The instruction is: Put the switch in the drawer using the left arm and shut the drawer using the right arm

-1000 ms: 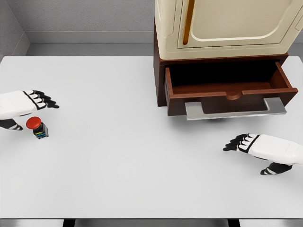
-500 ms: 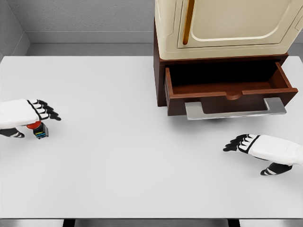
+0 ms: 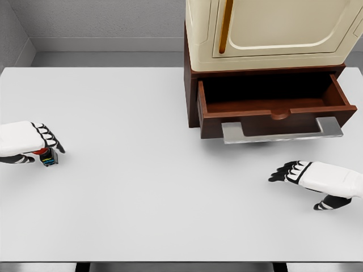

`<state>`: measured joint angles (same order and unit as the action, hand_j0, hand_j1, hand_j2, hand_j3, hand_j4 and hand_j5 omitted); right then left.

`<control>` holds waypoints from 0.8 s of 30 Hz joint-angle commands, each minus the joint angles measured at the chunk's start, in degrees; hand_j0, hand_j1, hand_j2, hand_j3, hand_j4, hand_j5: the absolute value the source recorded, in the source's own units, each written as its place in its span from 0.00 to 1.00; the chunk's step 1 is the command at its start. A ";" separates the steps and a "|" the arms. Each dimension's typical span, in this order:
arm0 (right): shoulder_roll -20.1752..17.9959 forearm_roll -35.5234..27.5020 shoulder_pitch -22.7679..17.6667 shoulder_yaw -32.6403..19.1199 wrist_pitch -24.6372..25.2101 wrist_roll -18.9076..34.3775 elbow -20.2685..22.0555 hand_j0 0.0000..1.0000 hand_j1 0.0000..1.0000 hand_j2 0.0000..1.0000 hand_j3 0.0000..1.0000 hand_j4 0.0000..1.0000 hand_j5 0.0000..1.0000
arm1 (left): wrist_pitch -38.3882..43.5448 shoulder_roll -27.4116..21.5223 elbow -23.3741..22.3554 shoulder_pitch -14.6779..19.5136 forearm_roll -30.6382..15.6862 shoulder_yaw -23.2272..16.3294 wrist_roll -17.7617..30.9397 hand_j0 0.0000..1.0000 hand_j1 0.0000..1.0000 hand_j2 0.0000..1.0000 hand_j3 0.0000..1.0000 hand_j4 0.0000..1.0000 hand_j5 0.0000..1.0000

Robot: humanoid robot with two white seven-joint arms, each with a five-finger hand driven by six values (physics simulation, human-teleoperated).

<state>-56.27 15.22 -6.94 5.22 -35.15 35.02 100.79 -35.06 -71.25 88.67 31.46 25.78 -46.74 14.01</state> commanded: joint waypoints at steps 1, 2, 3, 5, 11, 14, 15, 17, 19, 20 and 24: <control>-0.15 -0.37 0.00 -0.03 0.15 -0.02 0.02 1.00 1.00 1.00 1.00 1.00 1.00 | 0.06 -0.03 -0.25 0.00 -0.20 0.07 0.05 0.73 0.73 0.73 0.73 0.73 0.73; -0.15 -0.37 0.00 0.05 0.15 -0.02 0.02 1.00 1.00 1.00 1.00 1.00 1.00 | 0.06 0.06 -0.25 0.00 -0.02 0.07 0.05 0.73 0.73 0.73 0.73 0.73 0.73; -0.15 -0.37 0.00 -0.03 0.15 -0.02 0.02 1.00 1.00 1.00 1.00 1.00 1.00 | 0.06 0.15 -0.34 0.00 -0.02 0.07 0.05 0.73 0.73 0.73 0.73 0.73 0.73; -0.24 -0.37 -0.09 -0.03 0.15 -0.02 0.02 1.00 1.00 1.00 1.00 1.00 1.00 | 0.06 0.15 -0.34 0.00 0.06 0.07 0.05 0.73 0.73 0.73 0.73 0.73 0.73; -0.24 -0.37 0.18 -0.39 0.15 -0.02 0.02 1.00 1.00 1.00 1.00 1.00 1.00 | 0.06 0.23 -0.34 0.00 0.77 0.07 0.14 0.54 0.54 0.54 0.54 0.54 0.54; -0.33 -0.37 0.18 -0.47 0.15 -0.02 0.02 1.00 1.00 1.00 1.00 1.00 1.00 | 0.06 0.32 -0.34 0.00 0.77 0.07 0.14 0.42 0.42 0.42 0.42 0.42 0.42; -0.33 -0.37 0.18 -0.47 0.15 -0.02 0.02 1.00 1.00 1.00 1.00 1.00 1.00 | 0.06 0.32 -0.26 0.00 0.77 0.07 0.14 0.39 0.39 0.39 0.39 0.39 0.39; -0.42 -0.37 0.00 -0.47 0.15 -0.02 0.02 1.00 1.00 1.00 1.00 1.00 1.00 | 0.06 0.32 -0.34 0.00 0.77 0.07 0.14 0.38 0.38 0.38 0.38 0.38 0.38; -0.33 -0.37 0.09 -0.47 0.15 -0.02 0.02 1.00 1.00 1.00 1.00 1.00 1.00 | 0.06 0.15 -0.25 0.00 0.77 0.16 0.14 0.34 0.34 0.34 0.34 0.34 0.34; -0.33 -0.37 0.09 -0.47 0.15 -0.02 0.02 1.00 1.00 1.00 1.00 1.00 1.00 | 0.06 0.06 -0.25 0.09 0.77 0.25 0.14 0.34 0.34 0.34 0.34 0.34 0.34; -0.42 -0.37 0.17 -0.47 0.15 -0.02 0.02 1.00 1.00 1.00 1.00 1.00 1.00 | 0.06 0.06 -0.17 1.14 0.68 0.43 -0.04 0.34 0.34 0.34 0.34 0.34 0.34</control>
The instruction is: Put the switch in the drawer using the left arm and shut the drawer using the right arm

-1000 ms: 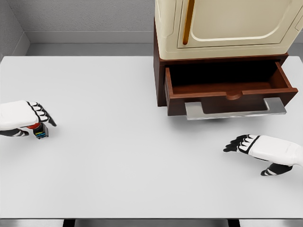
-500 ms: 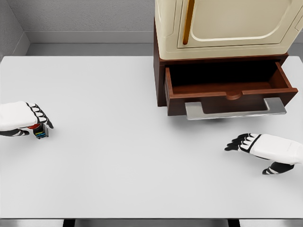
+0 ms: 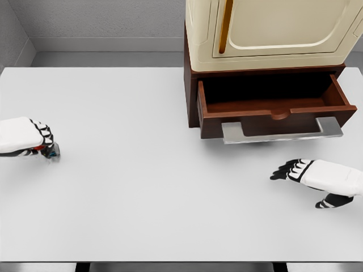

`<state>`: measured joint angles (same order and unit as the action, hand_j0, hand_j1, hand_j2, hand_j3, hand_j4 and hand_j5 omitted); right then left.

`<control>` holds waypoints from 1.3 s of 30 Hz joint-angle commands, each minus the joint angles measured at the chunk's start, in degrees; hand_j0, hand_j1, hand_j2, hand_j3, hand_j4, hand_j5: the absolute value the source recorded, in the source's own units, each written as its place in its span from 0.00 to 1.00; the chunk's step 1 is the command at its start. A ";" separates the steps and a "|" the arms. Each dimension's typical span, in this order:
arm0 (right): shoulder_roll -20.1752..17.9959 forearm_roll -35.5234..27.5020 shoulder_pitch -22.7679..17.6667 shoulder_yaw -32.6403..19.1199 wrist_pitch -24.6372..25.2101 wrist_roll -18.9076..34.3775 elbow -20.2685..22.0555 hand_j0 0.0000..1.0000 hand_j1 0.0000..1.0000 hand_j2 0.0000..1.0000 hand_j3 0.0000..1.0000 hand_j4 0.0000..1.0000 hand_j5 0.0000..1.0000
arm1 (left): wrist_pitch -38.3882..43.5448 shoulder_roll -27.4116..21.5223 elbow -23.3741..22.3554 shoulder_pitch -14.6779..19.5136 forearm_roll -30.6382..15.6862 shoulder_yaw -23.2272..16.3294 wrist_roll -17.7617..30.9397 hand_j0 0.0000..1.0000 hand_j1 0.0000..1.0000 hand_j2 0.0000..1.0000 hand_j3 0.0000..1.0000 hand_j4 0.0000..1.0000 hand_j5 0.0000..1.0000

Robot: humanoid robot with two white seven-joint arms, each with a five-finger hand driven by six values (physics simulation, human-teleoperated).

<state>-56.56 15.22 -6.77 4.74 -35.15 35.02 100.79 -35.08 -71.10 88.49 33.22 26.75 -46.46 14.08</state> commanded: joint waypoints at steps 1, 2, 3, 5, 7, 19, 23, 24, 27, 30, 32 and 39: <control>-0.13 -0.36 0.00 0.00 0.15 -0.02 0.02 1.00 1.00 1.00 1.00 1.00 1.00 | 0.08 -0.26 0.11 0.18 -0.30 0.23 -0.02 0.34 0.34 0.34 0.34 0.34 0.34; -0.04 -0.36 0.00 -0.08 0.15 -0.02 0.02 1.00 1.00 1.00 1.00 1.00 1.00 | 0.08 -0.26 0.28 1.06 -0.39 0.23 0.07 0.34 0.34 0.34 0.34 0.34 0.34; -0.13 -0.36 0.09 -0.09 0.15 -0.02 0.02 1.00 1.00 1.00 1.00 1.00 1.00 | 0.08 -0.18 0.37 2.29 -0.39 0.23 0.16 0.34 0.34 0.34 0.34 0.34 0.34; -1.01 -0.36 0.18 -0.09 0.15 -0.02 0.02 1.00 1.00 1.00 1.00 1.00 1.00 | 0.08 0.35 0.46 4.57 -0.47 0.23 0.07 0.34 0.34 0.34 0.34 0.34 0.34; -1.09 -0.36 0.09 -0.09 0.15 -0.02 0.02 1.00 1.00 1.00 1.00 1.00 1.00 | 0.08 0.53 3.01 5.63 -0.56 0.23 0.07 0.34 0.34 0.34 0.34 0.34 0.34; -2.24 -0.54 0.00 -3.78 0.15 -0.02 0.02 0.66 0.66 0.66 0.66 0.66 0.66 | 0.08 5.27 9.25 11.43 -0.74 0.15 -0.11 0.34 0.34 0.34 0.34 0.34 0.34; -3.20 -0.54 -0.35 -3.86 0.15 -0.02 0.02 0.48 0.48 0.48 0.48 0.48 0.48 | 0.08 7.38 9.25 13.63 -1.26 0.15 -0.11 0.34 0.34 0.34 0.34 0.34 0.34; -3.12 -0.54 -0.61 -4.39 0.15 -0.02 0.02 0.45 0.45 0.45 0.45 0.45 0.45 | 0.08 8.08 9.16 13.72 -1.26 0.15 -0.11 0.34 0.34 0.34 0.34 0.34 0.34; -3.47 -0.54 -1.40 -5.36 0.15 -0.02 -0.07 0.45 0.45 0.45 0.45 0.45 0.45 | 0.08 10.19 9.25 15.56 -1.35 0.15 -0.11 0.34 0.34 0.34 0.34 0.34 0.34; -2.85 -0.54 -5.18 -11.95 0.15 -0.02 -0.07 0.44 0.44 0.44 0.44 0.44 0.44 | 0.08 12.39 9.51 16.00 -1.79 0.15 -0.11 0.34 0.34 0.34 0.34 0.34 0.34; -2.76 -0.54 -6.06 -12.04 0.15 -0.02 -0.07 0.44 0.44 0.44 0.44 0.44 0.44 | 0.08 12.83 11.44 16.70 -1.79 0.15 -0.02 0.34 0.34 0.34 0.34 0.34 0.34; 0.13 -3.17 -14.85 -23.90 0.15 -0.02 -0.60 0.44 0.44 0.44 0.44 0.44 0.44 | 0.08 17.23 12.41 20.04 -3.72 -0.12 -0.02 0.34 0.34 0.34 0.34 0.34 0.34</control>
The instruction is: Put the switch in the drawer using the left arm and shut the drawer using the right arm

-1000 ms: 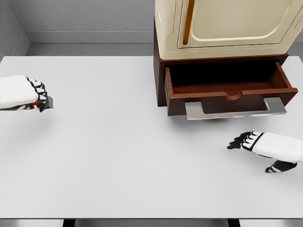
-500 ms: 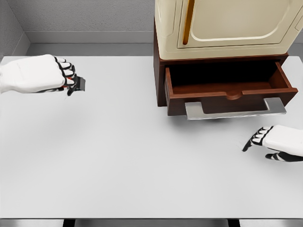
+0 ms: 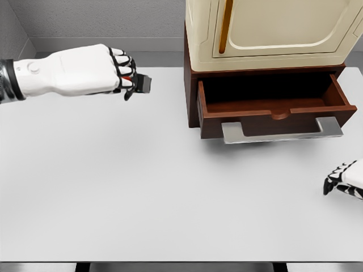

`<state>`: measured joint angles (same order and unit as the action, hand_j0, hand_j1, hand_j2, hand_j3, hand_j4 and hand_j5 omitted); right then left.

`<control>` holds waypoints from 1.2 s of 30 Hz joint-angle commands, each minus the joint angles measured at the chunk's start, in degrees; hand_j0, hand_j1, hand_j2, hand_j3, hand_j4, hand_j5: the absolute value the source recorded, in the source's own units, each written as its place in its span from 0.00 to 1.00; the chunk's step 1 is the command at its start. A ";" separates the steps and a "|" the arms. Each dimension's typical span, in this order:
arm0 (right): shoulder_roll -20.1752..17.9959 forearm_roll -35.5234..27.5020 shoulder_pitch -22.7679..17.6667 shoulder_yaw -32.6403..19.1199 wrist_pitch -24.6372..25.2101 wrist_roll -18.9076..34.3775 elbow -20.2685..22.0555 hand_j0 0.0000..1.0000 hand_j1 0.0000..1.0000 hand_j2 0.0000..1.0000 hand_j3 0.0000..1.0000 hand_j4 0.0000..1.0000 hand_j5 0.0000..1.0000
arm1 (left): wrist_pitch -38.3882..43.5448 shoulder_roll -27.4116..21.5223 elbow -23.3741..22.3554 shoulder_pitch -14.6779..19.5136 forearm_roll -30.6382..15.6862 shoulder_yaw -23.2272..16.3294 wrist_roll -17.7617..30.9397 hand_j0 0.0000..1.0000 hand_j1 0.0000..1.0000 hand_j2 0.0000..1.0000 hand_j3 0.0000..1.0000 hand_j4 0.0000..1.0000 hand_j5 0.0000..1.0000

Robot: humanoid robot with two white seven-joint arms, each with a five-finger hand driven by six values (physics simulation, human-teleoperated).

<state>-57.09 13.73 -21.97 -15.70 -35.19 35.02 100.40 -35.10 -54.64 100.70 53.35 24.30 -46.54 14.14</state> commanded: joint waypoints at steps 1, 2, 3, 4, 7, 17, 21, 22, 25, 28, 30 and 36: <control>0.75 -2.39 -0.26 -4.78 0.19 -0.02 -0.21 0.45 0.45 0.45 0.45 0.45 0.45 | 0.10 0.77 0.20 0.35 -2.85 0.04 -0.08 0.34 0.34 0.34 0.34 0.34 0.34; 0.67 -3.09 -0.53 -5.57 0.19 -0.02 -0.30 0.45 0.45 0.45 0.45 0.45 0.45 | 0.10 0.77 0.20 0.96 -4.35 0.04 -0.08 0.34 0.34 0.34 0.34 0.34 0.34; 0.67 -4.06 -0.62 -5.75 0.19 -0.02 -0.30 0.45 0.45 0.45 0.45 0.45 0.45 | 0.10 0.85 0.20 1.41 -5.23 0.04 -0.08 0.34 0.34 0.34 0.34 0.34 0.34; 0.67 -4.59 -0.62 -5.83 0.19 -0.02 -0.21 0.45 0.45 0.45 0.45 0.45 0.45 | 0.10 0.94 0.20 1.58 -5.67 0.04 -0.08 0.34 0.34 0.34 0.34 0.34 0.34; 0.58 -7.40 -0.62 -7.33 0.19 -0.02 -0.12 0.45 0.45 0.45 0.45 0.45 0.45 | 0.10 3.31 0.20 2.02 -6.29 -0.05 -0.08 0.34 0.34 0.34 0.34 0.34 0.34; -0.74 -10.30 -0.71 -6.98 0.19 -0.02 0.32 0.46 0.46 0.46 0.46 0.46 0.46 | 0.10 10.79 0.20 3.60 -7.34 -0.22 0.01 0.34 0.34 0.34 0.34 0.34 0.34; -1.71 -10.30 -0.62 -6.80 0.19 -0.02 0.41 0.47 0.47 0.47 0.47 0.47 0.47 | 0.10 13.68 -0.24 4.22 -7.61 -0.31 0.88 0.34 0.34 0.34 0.34 0.34 0.34; -1.88 -10.30 -0.62 -6.71 0.19 -0.02 0.32 0.47 0.47 0.47 0.47 0.47 0.47 | 0.10 15.09 -0.51 4.22 -7.69 -0.66 2.03 0.34 0.34 0.34 0.34 0.34 0.34; -3.38 -10.74 -0.44 -6.71 0.19 -0.02 0.32 0.47 0.47 0.47 0.47 0.47 0.47 | 0.10 18.61 -1.65 5.18 -7.60 -3.12 3.87 0.34 0.34 0.34 0.34 0.34 0.34; -3.46 -12.06 -0.18 -7.15 0.19 -0.02 0.32 0.47 0.47 0.47 0.47 0.47 0.47 | 0.10 23.27 -5.25 6.24 -7.69 -3.30 5.46 0.34 0.34 0.34 0.34 0.34 0.34; -4.17 -12.67 0.00 -7.15 0.19 -0.02 0.32 0.47 0.47 0.47 0.47 0.47 0.47 | 0.10 24.14 -7.89 6.33 -7.78 -3.30 5.37 0.34 0.34 0.34 0.34 0.34 0.34; -4.25 -13.20 0.26 -7.06 0.19 -0.02 0.32 0.47 0.47 0.47 0.47 0.47 0.47 | 0.10 30.12 -15.62 8.70 -8.22 -3.30 5.46 0.35 0.35 0.35 0.35 0.35 0.35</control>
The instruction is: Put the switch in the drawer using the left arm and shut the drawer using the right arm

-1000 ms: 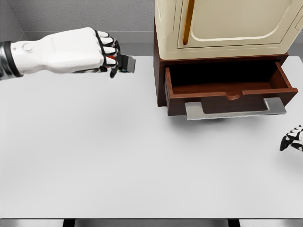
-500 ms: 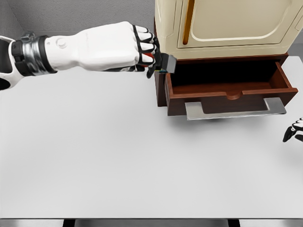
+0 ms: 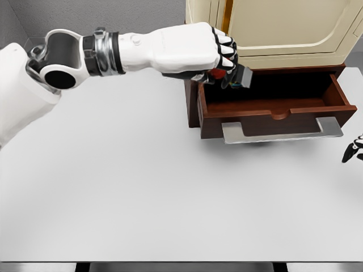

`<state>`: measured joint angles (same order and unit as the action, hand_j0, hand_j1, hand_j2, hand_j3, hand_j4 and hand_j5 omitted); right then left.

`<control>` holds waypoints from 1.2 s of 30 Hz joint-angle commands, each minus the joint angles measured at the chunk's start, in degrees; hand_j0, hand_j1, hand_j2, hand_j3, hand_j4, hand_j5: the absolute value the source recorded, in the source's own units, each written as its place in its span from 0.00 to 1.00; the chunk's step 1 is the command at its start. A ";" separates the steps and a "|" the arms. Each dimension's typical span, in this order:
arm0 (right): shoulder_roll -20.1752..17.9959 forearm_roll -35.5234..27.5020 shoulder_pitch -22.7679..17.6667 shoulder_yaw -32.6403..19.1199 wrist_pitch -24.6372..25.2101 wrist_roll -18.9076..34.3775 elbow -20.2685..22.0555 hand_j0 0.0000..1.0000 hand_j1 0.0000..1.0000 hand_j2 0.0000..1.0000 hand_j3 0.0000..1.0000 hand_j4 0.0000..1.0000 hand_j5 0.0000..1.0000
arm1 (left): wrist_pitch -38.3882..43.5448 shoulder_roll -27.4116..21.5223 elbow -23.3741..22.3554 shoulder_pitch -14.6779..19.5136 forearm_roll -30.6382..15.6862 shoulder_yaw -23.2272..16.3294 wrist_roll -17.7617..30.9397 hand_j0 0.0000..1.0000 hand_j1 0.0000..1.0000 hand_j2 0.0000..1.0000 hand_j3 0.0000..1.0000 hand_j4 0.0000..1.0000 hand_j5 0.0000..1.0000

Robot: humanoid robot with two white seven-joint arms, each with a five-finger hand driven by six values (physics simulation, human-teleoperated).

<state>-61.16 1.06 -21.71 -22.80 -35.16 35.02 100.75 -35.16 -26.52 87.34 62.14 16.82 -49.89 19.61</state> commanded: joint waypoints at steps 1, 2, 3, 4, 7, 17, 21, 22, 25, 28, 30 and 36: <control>-0.19 -0.54 0.09 0.30 0.16 -0.02 0.06 0.46 0.46 0.46 0.46 0.46 0.46 | 0.16 3.40 -2.44 0.00 -0.74 0.05 0.07 0.35 0.35 0.35 0.35 0.35 0.35; -0.19 -0.54 0.09 0.39 0.16 -0.02 0.06 0.46 0.46 0.46 0.46 0.46 0.46 | 0.16 4.20 -2.35 0.26 -0.74 -0.04 0.07 0.36 0.36 0.36 0.36 0.36 0.36; -0.19 -0.54 0.09 0.39 0.16 -0.02 0.06 0.46 0.46 0.46 0.46 0.46 0.46 | 0.16 4.37 -2.35 0.53 -0.74 -0.65 0.07 0.36 0.36 0.36 0.36 0.36 0.36; -0.19 -0.54 0.09 0.39 0.16 -0.02 0.06 0.46 0.46 0.46 0.46 0.46 0.46 | 0.16 4.37 -2.44 0.79 -0.74 -0.91 0.07 0.36 0.36 0.36 0.36 0.36 0.36; -0.10 -0.54 0.35 1.44 0.16 -0.02 0.06 0.46 0.46 0.46 0.46 0.46 0.46 | 0.16 4.55 -2.44 0.97 -0.74 -1.79 0.07 0.37 0.37 0.37 0.37 0.37 0.37; -0.10 -0.54 0.26 1.44 0.16 -0.02 0.06 0.47 0.47 0.47 0.47 0.47 0.47 | 0.16 4.55 -2.79 1.58 -0.74 -1.97 -0.01 0.87 0.87 0.87 0.87 0.87 0.87; -0.10 -0.54 0.26 1.44 0.16 -0.02 0.06 0.48 0.48 0.48 0.48 0.48 0.48 | 0.16 4.46 -3.05 1.58 -0.74 -1.88 -0.01 0.98 0.98 0.98 0.98 0.98 0.98; -0.10 -0.54 0.26 1.44 0.16 -0.02 0.06 0.48 0.48 0.48 0.48 0.48 0.48 | 0.16 4.46 -3.05 1.58 -0.74 -1.88 -0.01 1.00 1.00 1.00 1.00 1.00 1.00; -0.10 -0.54 0.26 1.44 0.16 -0.02 0.06 0.49 0.49 0.49 0.49 0.49 0.49 | 0.16 4.46 -2.70 1.76 -1.35 -1.97 -0.10 1.00 1.00 1.00 1.00 1.00 1.00; -0.10 -0.54 0.26 1.44 0.16 -0.02 0.06 0.49 0.49 0.49 0.49 0.49 0.49 | 0.16 2.97 2.21 2.46 -2.76 -2.23 -0.37 1.00 1.00 1.00 1.00 1.00 1.00; -0.10 -0.54 0.26 1.44 0.16 -0.02 0.06 0.49 0.49 0.49 0.49 0.49 0.49 | 0.16 -4.40 12.13 2.37 -5.30 -2.15 -0.63 1.00 1.00 1.00 1.00 1.00 1.00; -1.24 -0.36 4.13 5.83 0.16 -0.02 0.06 0.49 0.49 0.49 0.49 0.49 0.49 | 0.16 -20.40 13.65 2.55 -7.15 -2.06 -0.63 1.00 1.00 1.00 1.00 1.00 1.00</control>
<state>-61.70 0.95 -17.31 -18.59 -35.14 35.01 100.80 -35.09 -40.76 99.88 64.69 10.46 -52.02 19.02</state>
